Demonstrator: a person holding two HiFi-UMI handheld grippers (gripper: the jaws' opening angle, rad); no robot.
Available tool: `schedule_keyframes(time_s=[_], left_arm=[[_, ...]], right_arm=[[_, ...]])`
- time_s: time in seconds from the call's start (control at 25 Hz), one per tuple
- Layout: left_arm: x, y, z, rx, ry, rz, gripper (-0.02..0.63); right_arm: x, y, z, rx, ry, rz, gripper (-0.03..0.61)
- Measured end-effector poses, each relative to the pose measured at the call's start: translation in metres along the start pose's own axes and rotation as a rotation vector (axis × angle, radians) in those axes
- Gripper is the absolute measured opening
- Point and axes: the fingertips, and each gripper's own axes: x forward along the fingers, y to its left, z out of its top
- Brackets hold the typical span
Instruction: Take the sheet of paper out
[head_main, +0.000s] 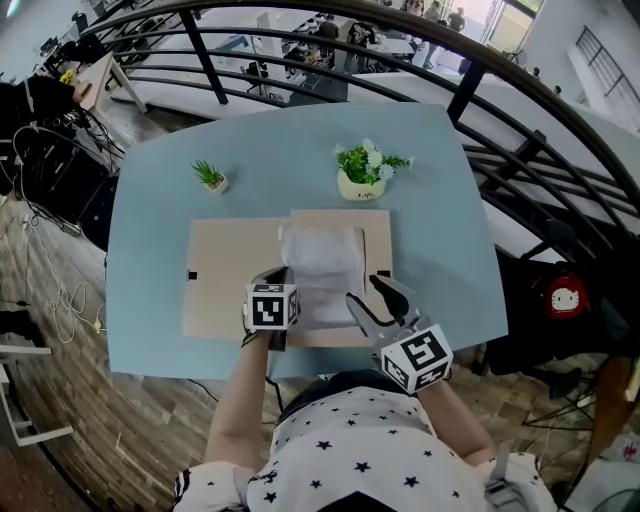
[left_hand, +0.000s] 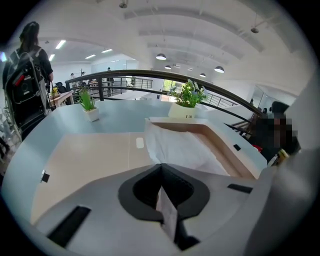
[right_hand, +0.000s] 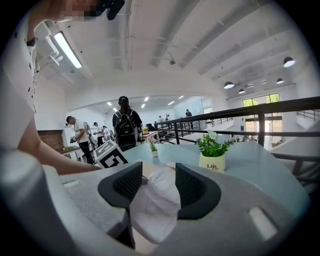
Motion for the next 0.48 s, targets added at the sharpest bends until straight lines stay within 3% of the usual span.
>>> schedule_keyframes(time_s=[0.48], left_arm=[[-0.072,-0.017,0.012,-0.021,-0.178,-0.017,0.002]], right_arm=[[-0.042,0.038,-0.008,-0.025,-0.037,-0.016,0.192]])
